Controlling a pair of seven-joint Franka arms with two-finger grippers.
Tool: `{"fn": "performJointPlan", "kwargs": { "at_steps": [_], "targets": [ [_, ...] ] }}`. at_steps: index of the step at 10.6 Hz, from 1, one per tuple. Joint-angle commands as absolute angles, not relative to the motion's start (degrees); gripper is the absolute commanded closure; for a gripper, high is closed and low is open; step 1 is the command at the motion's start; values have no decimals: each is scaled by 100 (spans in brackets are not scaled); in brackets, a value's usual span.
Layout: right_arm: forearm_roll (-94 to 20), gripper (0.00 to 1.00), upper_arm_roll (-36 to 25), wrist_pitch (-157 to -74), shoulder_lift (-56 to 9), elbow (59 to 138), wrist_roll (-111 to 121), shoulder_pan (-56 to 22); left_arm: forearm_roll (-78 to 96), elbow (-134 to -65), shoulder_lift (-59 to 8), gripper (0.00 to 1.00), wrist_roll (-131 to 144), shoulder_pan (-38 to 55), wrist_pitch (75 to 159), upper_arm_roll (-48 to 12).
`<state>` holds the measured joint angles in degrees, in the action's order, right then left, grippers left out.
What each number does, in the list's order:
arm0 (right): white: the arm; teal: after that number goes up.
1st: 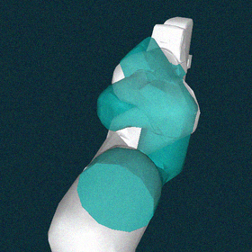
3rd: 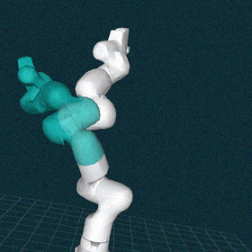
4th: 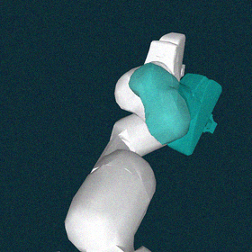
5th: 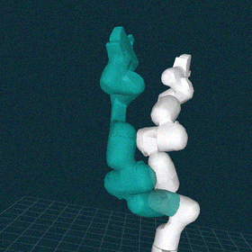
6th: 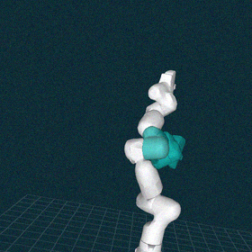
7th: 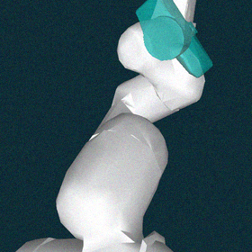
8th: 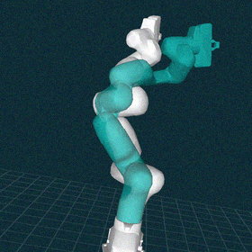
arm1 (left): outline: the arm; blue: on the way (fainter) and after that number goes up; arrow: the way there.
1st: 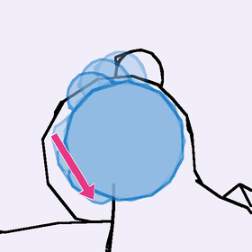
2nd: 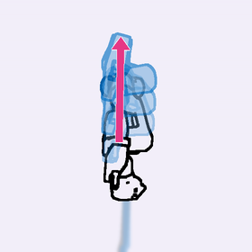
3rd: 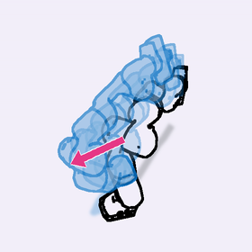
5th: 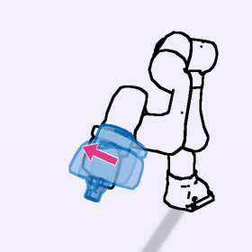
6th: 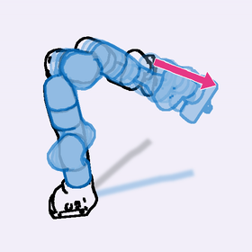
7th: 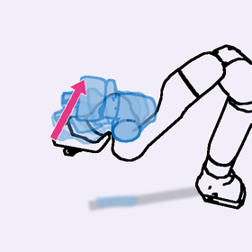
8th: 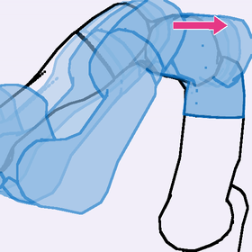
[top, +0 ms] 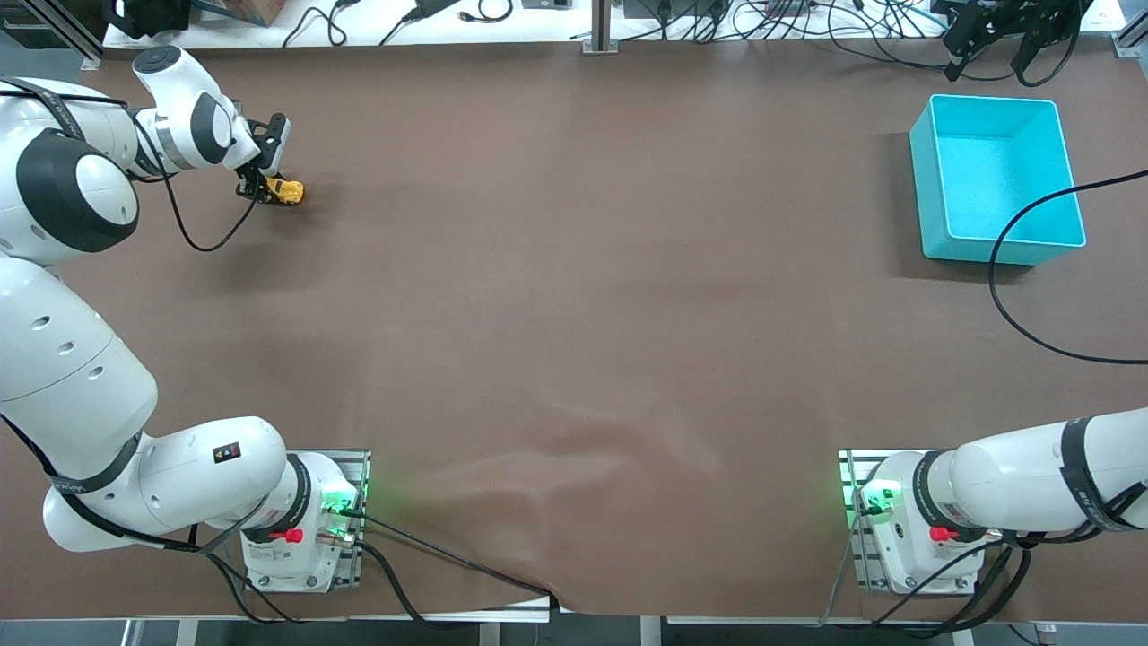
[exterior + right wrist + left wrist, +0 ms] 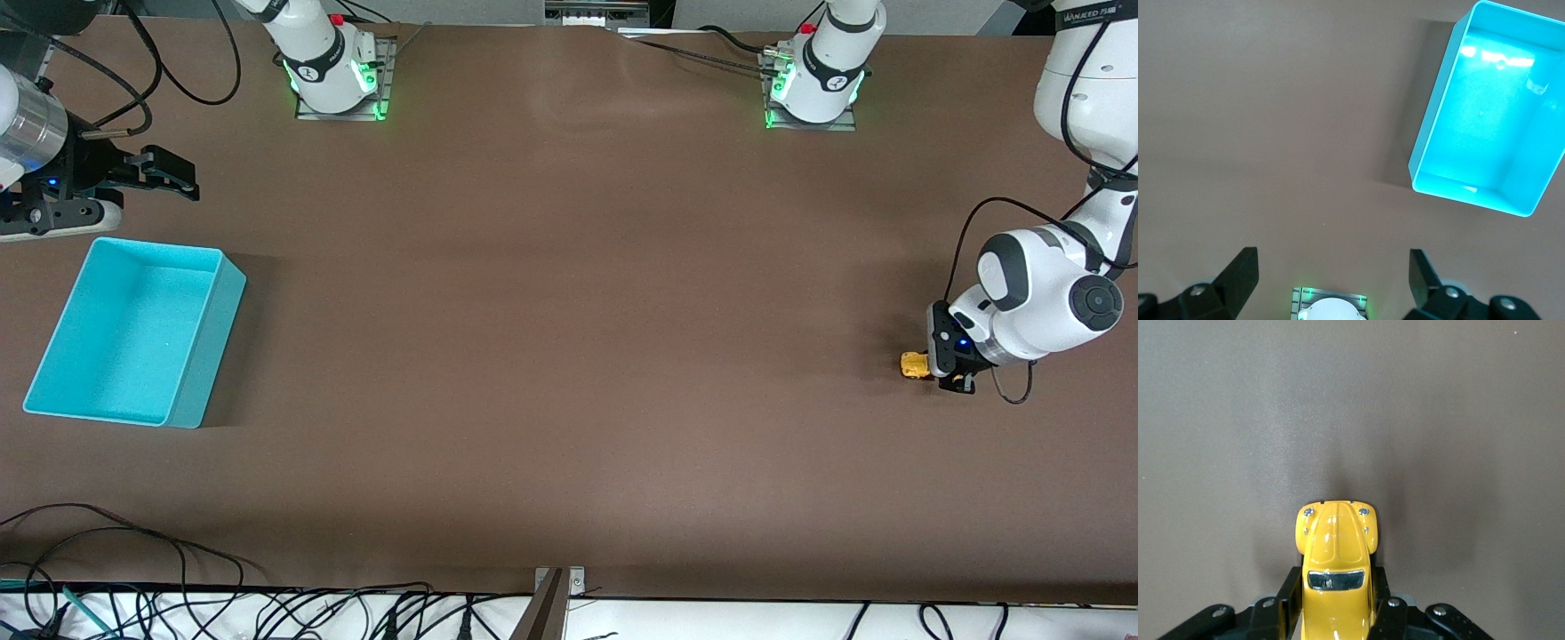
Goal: Wind up and store yellow beetle car
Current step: 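Drag the held car backward along the table with the left gripper, then open the left gripper to release the car and raise it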
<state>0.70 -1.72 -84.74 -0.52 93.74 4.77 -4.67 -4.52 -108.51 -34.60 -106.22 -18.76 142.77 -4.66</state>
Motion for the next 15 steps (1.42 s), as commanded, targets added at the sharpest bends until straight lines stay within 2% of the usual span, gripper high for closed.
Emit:
{"fn": "performJointPlan", "kwargs": {
  "at_steps": [1,3,5,9,15],
  "targets": [
    [62,0,-167,-8385,-35,9325,483,-457,-378,-10591,-3902,87,-10881,-1942,14353,-501],
    [62,0,-167,-8385,-35,9325,483,-457,-186,-10556,-3850,0,-10881,-1951,14353,-501],
    [62,0,-167,-8385,-35,9334,483,-457,-176,-10460,-3762,0,-10881,-1934,14144,-527],
    [62,0,-167,-8385,-35,9325,483,-457,-167,-9907,-3183,0,-10478,-1872,12554,-782],
    [62,0,-158,-8385,-35,9325,475,-457,-202,-8308,-2980,0,-8705,-1740,10085,-957]
  ]
}}
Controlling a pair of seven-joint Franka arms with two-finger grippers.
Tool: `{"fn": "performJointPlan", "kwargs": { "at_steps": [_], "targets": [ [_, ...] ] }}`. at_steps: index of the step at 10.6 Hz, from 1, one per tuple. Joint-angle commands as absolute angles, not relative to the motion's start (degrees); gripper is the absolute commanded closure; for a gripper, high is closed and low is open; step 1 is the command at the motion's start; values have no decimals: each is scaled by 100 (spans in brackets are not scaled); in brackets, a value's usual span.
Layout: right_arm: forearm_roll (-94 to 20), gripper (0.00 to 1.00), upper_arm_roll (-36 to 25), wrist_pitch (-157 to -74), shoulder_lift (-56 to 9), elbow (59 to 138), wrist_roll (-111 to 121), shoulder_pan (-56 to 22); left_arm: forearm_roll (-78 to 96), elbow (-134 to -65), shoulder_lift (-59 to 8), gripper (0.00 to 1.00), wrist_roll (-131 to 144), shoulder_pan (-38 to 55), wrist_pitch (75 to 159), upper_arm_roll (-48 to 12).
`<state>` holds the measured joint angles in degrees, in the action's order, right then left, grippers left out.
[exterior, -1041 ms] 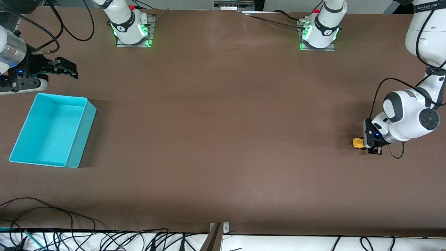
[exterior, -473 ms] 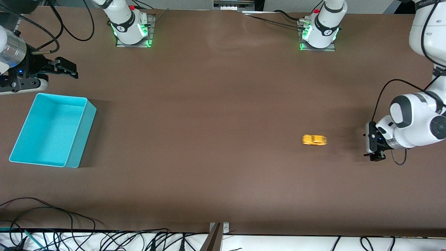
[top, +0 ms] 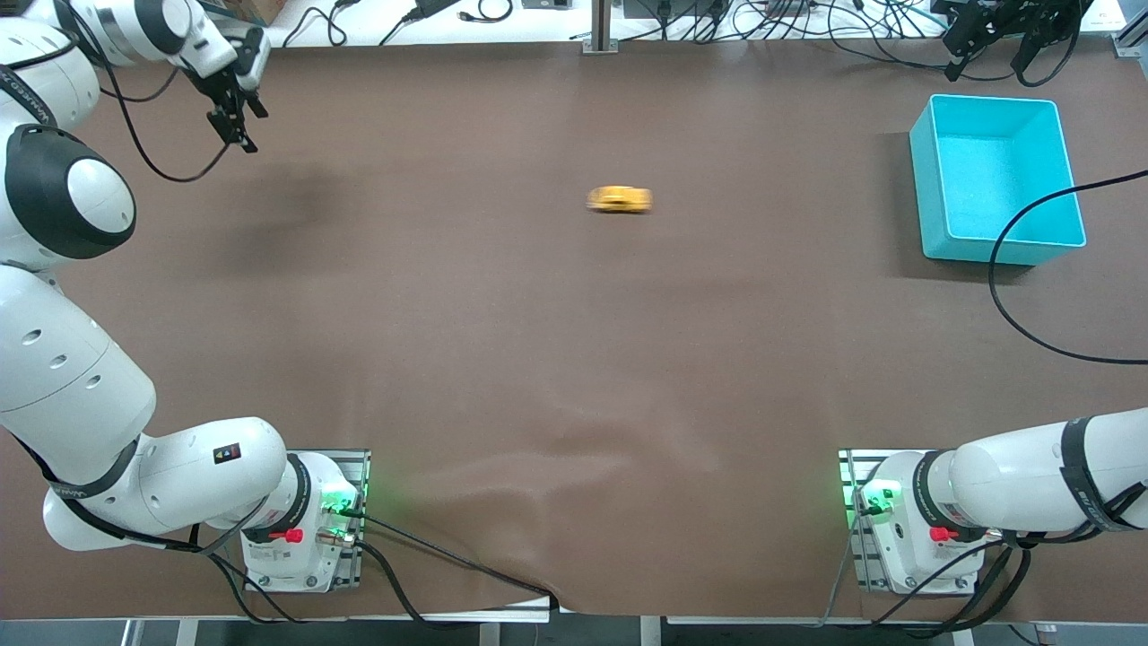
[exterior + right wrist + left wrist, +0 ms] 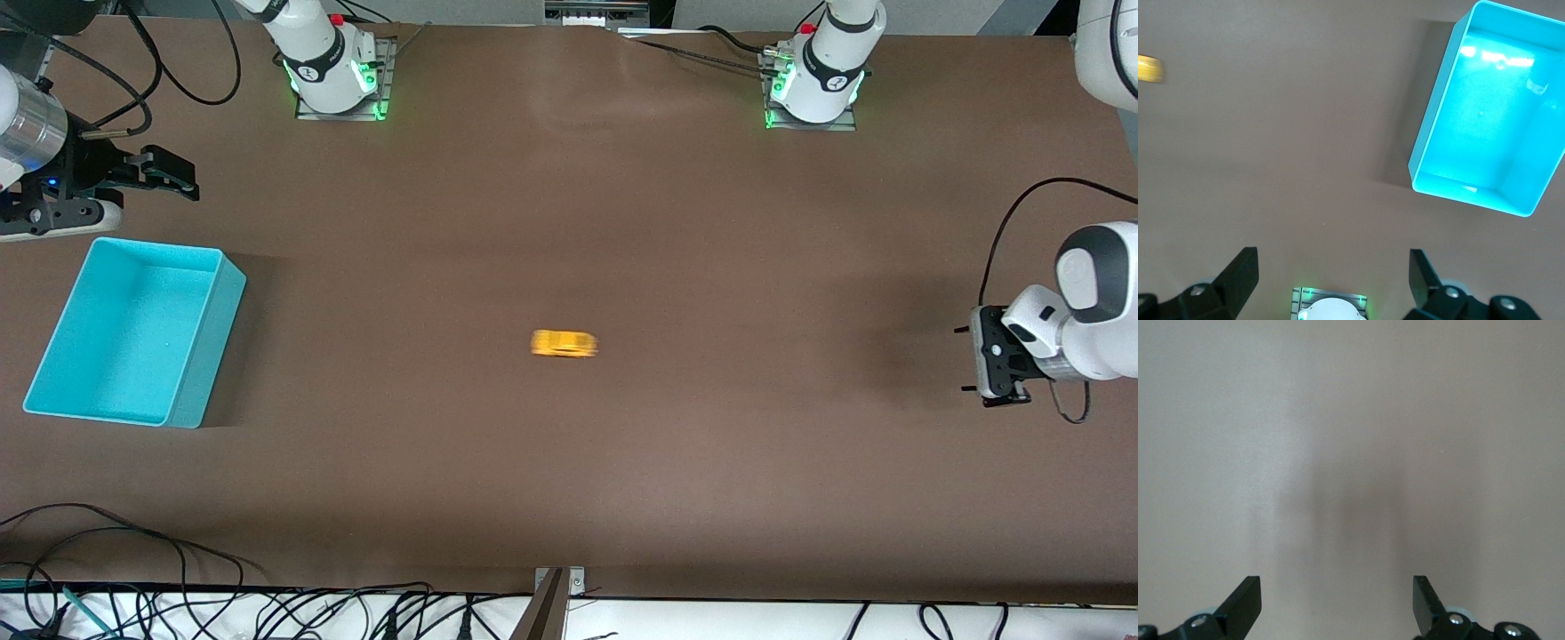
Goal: Wind up and store yellow beetle car
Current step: 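Open the left gripper to release the car and raise it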
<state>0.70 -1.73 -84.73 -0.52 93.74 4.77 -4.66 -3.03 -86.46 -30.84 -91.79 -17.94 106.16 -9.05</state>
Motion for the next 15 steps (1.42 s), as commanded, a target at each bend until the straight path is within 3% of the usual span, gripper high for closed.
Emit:
{"fn": "performJointPlan", "kwargs": {
  "at_steps": [1,8,13,15],
  "targets": [
    [62,0,-167,-8376,-26,9325,475,-457,-202,-8227,-2832,0,-8371,-1740,9837,-993],
    [44,0,-141,-8393,-35,9325,413,-475,-167,-8209,-2110,0,-6728,-1600,8887,-1081],
    [35,0,-114,-8586,-228,9316,404,-693,-193,-8209,-1803,0,-4250,-1547,8324,-2089],
    [26,0,-114,-8788,-403,9308,483,-782,-132,-8392,-1339,0,-3546,-1390,8227,-2136]
  ]
}}
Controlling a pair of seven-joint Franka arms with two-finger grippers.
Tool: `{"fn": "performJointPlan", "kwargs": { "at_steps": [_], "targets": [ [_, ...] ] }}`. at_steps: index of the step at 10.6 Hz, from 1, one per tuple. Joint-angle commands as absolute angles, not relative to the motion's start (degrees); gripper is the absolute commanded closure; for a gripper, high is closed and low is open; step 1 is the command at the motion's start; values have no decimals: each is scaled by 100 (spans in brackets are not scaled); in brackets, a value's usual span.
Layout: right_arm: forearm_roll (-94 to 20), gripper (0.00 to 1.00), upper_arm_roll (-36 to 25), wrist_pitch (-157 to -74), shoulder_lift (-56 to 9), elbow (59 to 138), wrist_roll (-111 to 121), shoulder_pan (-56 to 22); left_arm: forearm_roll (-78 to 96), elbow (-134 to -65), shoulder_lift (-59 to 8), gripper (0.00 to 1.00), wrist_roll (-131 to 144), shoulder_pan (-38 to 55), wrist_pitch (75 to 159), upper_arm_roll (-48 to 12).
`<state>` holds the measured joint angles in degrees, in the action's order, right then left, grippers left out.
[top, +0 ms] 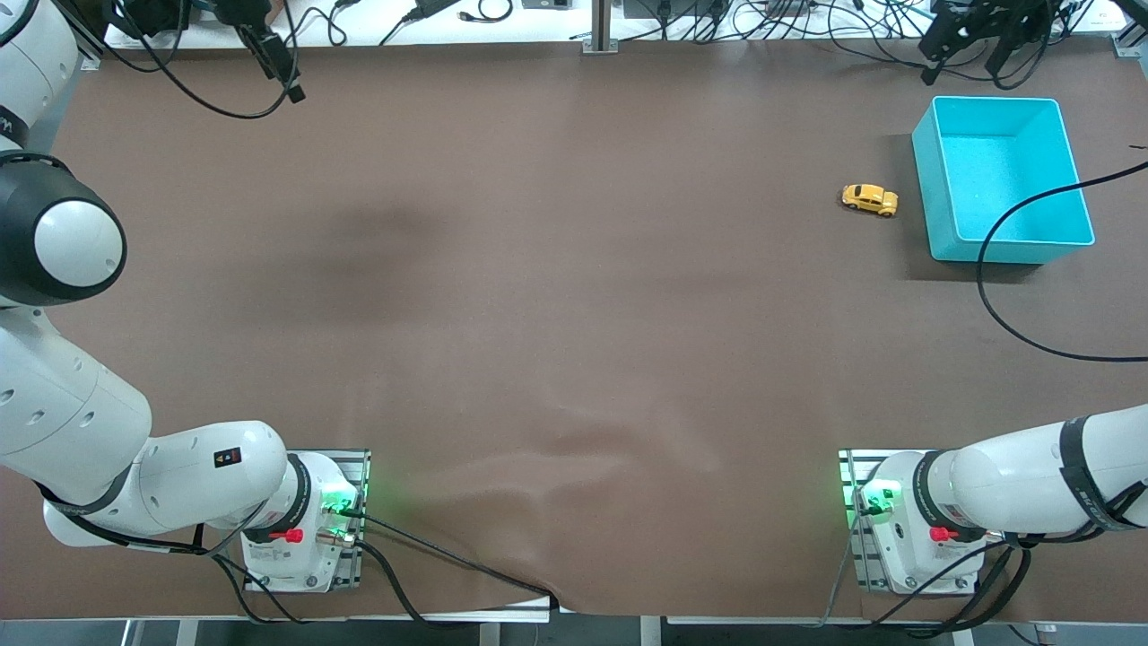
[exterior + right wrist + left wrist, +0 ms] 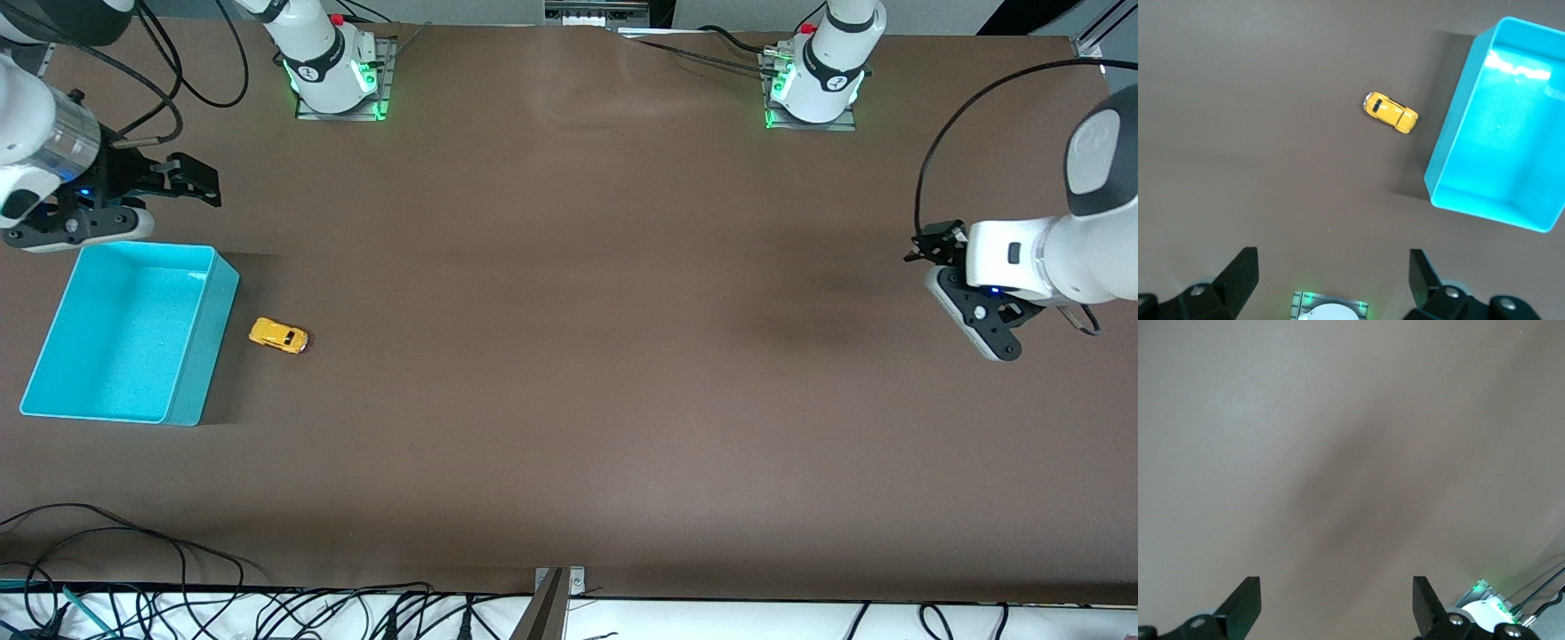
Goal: Wind up and store yellow beetle car
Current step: 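Reach the right gripper to the car beside the turquoise box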
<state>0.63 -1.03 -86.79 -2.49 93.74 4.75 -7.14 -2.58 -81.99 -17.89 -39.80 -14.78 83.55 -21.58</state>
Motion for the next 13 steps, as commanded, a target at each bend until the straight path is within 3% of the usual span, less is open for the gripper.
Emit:
{"fn": "performJointPlan", "kwargs": {
  "at_steps": [1,3,5,8,13],
  "targets": [
    [-35,0,-114,-8867,-561,9247,588,-800,-132,-8463,-1075,0,-3046,-1006,8227,-1953],
    [-88,0,-132,-8955,-965,9097,1130,-800,-53,-8727,-748,0,-2419,-73,8384,-892],
    [-88,0,-132,-9481,-1151,9193,1772,-774,104,-9147,-363,0,-2243,130,8884,-520],
    [-62,0,-123,-10578,-1169,9911,3316,-642,141,-9475,245,0,-58,167,8956,-501],
    [-53,0,79,-11898,-1845,10264,5771,-36,475,-9414,202,0,44,-106,8798,-527]
  ]
}}
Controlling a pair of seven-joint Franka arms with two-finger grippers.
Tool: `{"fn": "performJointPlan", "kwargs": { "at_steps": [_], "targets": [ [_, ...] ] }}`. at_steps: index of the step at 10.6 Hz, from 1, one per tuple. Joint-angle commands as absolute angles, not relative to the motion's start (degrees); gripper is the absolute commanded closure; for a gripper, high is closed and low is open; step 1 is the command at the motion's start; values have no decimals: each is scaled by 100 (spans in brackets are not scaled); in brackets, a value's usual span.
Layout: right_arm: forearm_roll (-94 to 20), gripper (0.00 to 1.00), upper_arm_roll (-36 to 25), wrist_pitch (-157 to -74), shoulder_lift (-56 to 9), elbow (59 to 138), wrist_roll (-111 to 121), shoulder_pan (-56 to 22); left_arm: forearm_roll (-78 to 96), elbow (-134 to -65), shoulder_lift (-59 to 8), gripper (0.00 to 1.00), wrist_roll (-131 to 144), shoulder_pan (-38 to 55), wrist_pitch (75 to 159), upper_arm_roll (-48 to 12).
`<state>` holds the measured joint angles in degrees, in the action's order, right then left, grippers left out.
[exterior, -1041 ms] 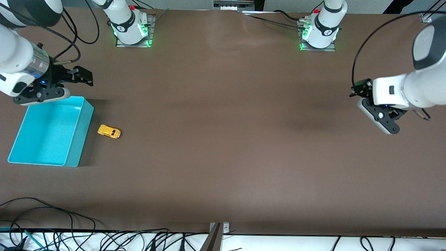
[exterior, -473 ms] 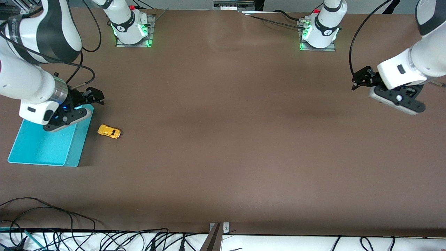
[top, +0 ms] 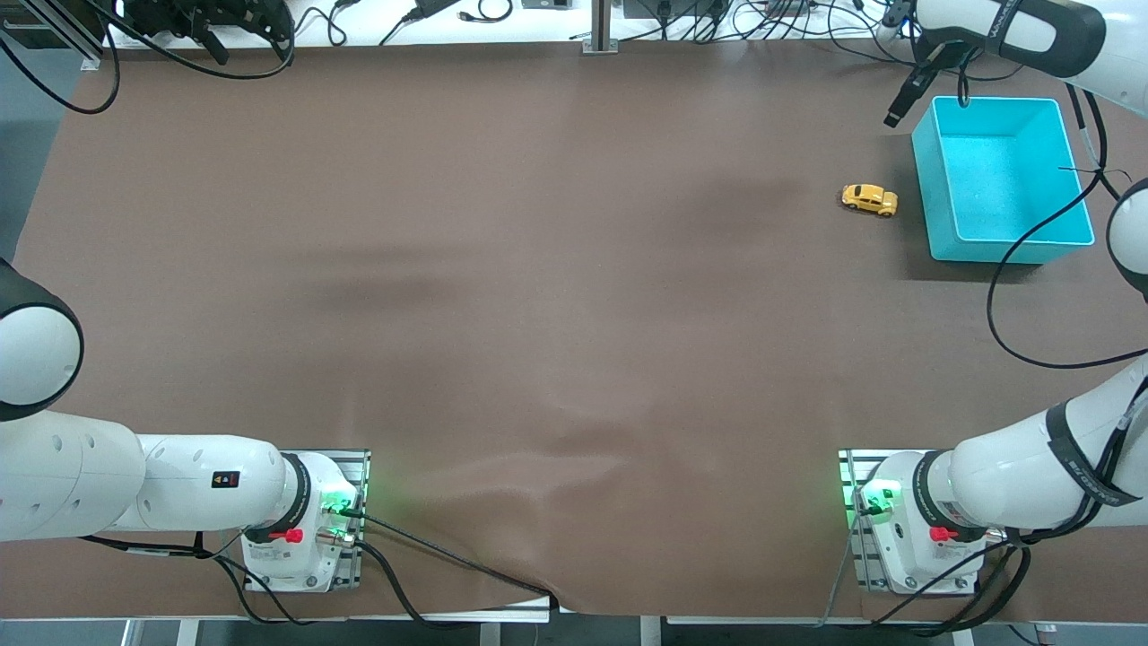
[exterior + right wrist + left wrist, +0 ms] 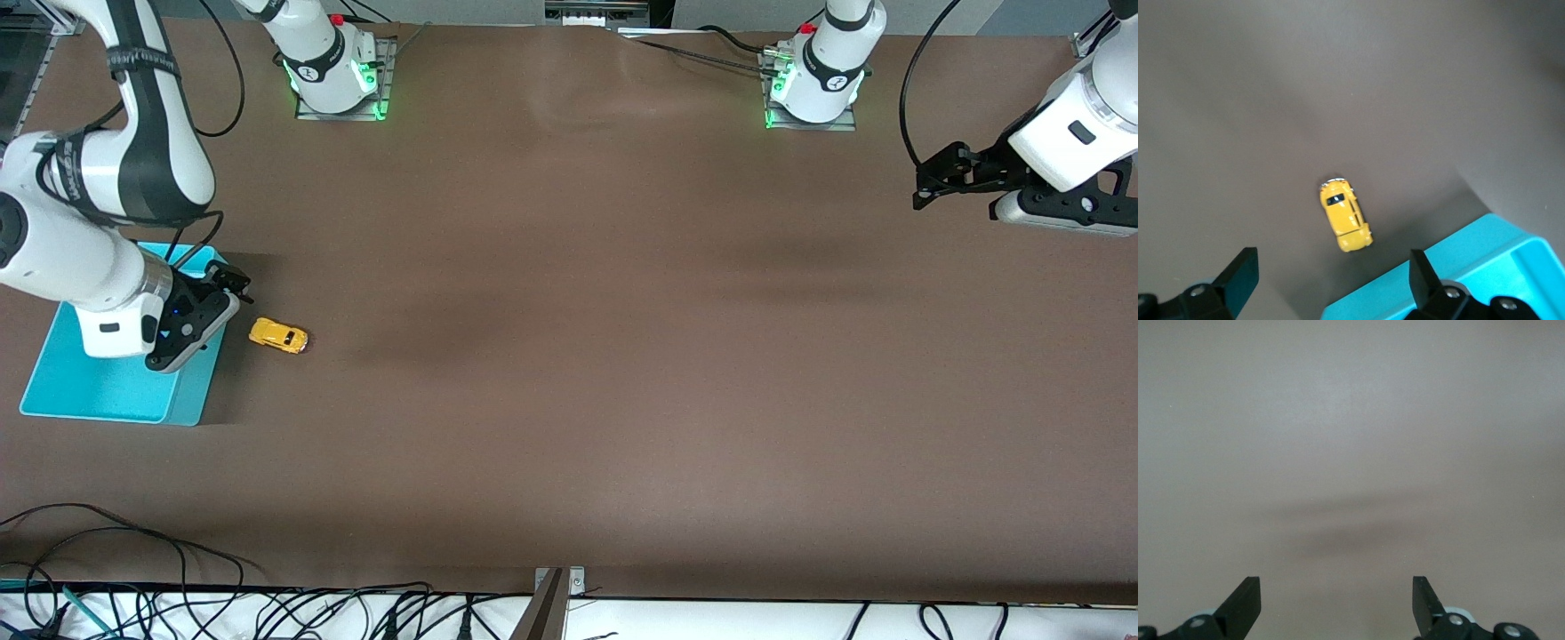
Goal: Wind up and store yellow beetle car
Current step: 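Reach the right gripper to the car beside the turquoise box, then lower the right gripper and grasp the yellow car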
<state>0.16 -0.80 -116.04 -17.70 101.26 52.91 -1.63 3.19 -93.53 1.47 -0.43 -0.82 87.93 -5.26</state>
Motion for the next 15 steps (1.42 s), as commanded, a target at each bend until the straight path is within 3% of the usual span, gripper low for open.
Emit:
{"fn": "performJointPlan", "kwargs": {
  "at_steps": [1,4,6,10,15],
  "targets": [
    [-44,0,192,-12440,-1828,10631,6114,61,309,-9309,150,0,61,-88,8667,-545],
    [-9,0,211,-13900,-1601,11870,6451,62,202,-9229,79,0,166,-44,8640,-545],
    [-9,0,220,-14412,-1617,12347,6756,184,194,-9229,88,0,657,-35,8631,-754],
    [-9,0,229,-15351,-2047,12664,7496,439,167,-9185,79,0,677,-35,8596,-773],
    [0,0,229,-15785,-2460,12683,7629,448,167,-9185,79,0,677,-44,8596,-765]
  ]
}}
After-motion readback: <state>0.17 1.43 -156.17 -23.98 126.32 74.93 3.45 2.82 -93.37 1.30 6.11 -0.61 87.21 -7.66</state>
